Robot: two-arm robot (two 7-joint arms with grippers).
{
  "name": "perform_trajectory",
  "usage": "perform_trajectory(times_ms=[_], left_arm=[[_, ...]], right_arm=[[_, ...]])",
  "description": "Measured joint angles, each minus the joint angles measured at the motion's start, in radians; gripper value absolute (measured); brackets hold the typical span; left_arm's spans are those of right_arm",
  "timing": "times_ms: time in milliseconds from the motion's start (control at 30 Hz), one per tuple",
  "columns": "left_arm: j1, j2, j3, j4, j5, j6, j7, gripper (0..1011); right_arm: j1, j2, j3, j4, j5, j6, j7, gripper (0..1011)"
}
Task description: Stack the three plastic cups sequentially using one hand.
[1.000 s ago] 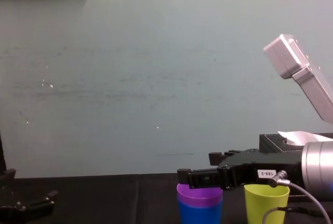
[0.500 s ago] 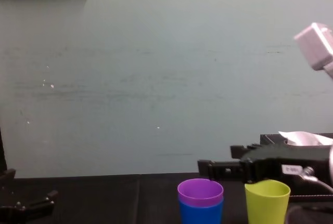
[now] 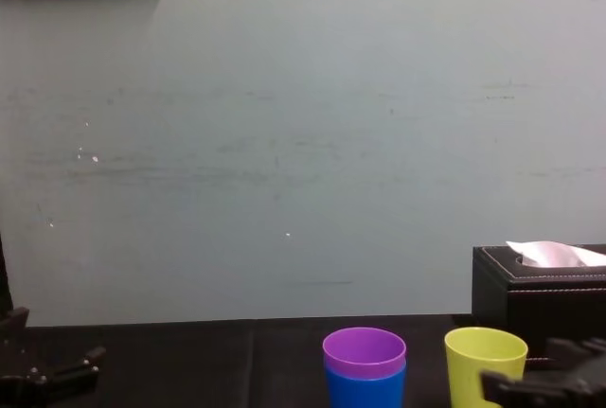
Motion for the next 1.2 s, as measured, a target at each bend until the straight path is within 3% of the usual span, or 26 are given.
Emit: perform_trajectory(times_ms=[267, 800, 1200], left_arm=[[0.0, 0.0, 0.0, 0.0, 0.0, 0.0, 0.0, 1011], [0.0, 0.0, 0.0, 0.0, 0.0, 0.0, 0.0, 1011], [0.0, 0.0, 0.0, 0.0, 0.0, 0.0, 0.0, 1011]], right_arm=[[-0.033, -0.03, 0.042, 0.062, 0.007, -0.036, -0.012, 1003], [0.067, -0.104, 0.032, 0.215, -0.047, -0.046, 0.035, 1003], [0.131, -0.145, 0.03, 0.295, -0.064, -0.067, 0.071, 1003]])
